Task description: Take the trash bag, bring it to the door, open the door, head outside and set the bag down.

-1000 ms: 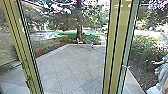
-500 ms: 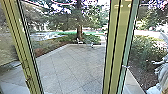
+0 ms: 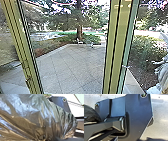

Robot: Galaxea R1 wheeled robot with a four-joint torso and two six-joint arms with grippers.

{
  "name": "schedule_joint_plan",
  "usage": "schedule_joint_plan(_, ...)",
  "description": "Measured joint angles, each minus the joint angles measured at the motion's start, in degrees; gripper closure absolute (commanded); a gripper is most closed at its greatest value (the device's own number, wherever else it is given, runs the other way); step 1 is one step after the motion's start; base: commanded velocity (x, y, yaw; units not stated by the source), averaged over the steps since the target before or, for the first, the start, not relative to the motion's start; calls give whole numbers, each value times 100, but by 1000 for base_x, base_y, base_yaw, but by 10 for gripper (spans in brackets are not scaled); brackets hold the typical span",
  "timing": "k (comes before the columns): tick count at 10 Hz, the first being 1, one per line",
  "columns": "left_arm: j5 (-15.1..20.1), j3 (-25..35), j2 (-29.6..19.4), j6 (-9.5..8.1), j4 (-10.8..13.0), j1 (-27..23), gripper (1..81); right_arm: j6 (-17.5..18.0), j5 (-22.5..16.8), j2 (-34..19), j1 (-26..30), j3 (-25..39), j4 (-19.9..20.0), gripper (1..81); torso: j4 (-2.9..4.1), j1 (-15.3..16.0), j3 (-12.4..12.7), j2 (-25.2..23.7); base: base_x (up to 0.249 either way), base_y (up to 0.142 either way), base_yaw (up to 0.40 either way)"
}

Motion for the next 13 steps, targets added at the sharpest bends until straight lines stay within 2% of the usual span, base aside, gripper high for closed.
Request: schedule_joint_plan(13, -39, -10, -16, 0, 38, -18, 811, -94, -28, 50, 29, -27, -22, 10, 0, -2, 2, -2, 0, 0, -230)
